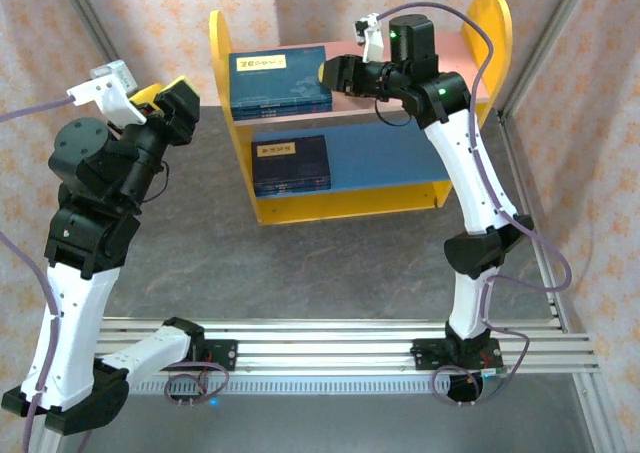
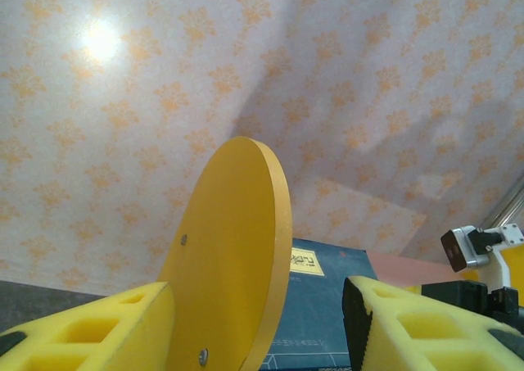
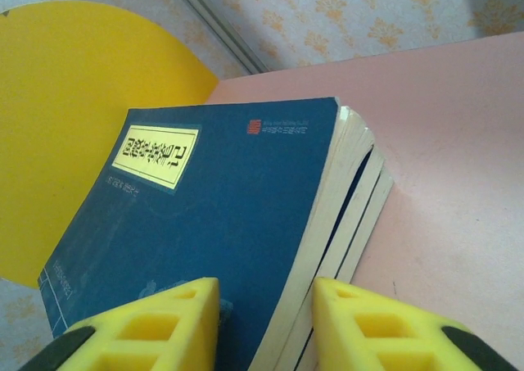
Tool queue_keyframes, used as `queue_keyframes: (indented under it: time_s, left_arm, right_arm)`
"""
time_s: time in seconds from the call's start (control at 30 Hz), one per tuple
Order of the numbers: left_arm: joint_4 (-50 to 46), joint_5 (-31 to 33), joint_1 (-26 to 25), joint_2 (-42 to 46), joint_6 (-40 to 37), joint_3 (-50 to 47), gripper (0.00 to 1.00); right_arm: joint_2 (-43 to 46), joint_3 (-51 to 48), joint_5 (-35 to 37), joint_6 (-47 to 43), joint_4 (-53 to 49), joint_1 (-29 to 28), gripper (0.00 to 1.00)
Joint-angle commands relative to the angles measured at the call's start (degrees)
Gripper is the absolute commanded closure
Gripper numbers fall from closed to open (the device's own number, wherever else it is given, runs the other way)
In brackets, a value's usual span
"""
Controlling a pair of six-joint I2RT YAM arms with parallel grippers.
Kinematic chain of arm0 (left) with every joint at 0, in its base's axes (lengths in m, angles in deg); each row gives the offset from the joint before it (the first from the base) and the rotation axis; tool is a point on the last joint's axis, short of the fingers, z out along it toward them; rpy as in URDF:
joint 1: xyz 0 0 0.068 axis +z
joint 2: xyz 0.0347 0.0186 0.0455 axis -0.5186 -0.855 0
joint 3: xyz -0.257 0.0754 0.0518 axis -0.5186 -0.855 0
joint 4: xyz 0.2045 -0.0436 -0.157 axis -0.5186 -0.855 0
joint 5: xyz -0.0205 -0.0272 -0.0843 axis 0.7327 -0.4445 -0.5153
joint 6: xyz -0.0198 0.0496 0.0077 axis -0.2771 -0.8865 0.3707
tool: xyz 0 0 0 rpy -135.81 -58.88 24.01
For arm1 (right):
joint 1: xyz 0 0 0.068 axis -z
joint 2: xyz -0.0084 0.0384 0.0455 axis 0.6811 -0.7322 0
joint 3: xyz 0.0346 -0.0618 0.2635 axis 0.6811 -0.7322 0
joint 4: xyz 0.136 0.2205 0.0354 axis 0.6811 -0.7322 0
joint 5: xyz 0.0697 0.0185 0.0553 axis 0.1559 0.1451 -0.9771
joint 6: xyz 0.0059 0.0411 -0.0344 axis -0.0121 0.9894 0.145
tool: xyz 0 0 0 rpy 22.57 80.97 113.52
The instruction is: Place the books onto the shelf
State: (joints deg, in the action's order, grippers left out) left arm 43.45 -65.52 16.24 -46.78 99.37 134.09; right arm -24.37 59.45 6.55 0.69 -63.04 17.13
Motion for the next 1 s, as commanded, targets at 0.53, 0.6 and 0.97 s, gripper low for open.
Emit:
queue_keyframes:
  time_s: [0.53,0.6,0.97]
  left_arm:
    - [-11.0,12.5,0.1,2.7,-9.5,-2.9,0.14]
    - [-12.0,13.4,0.1,2.8,-10.0,-3.5,0.11]
    - [-15.8,13.9,0.1,3.3,-10.1,-8.1,0.01]
  right_arm:
    - [27.7,-30.9,13.8,-4.9,7.9,5.9,0.31]
    - [31.0,-35.3,15.2,-5.2,8.7,6.6,0.25]
    - [39.3,-46.6,19.6,-7.2,8.4,8.0,0.06]
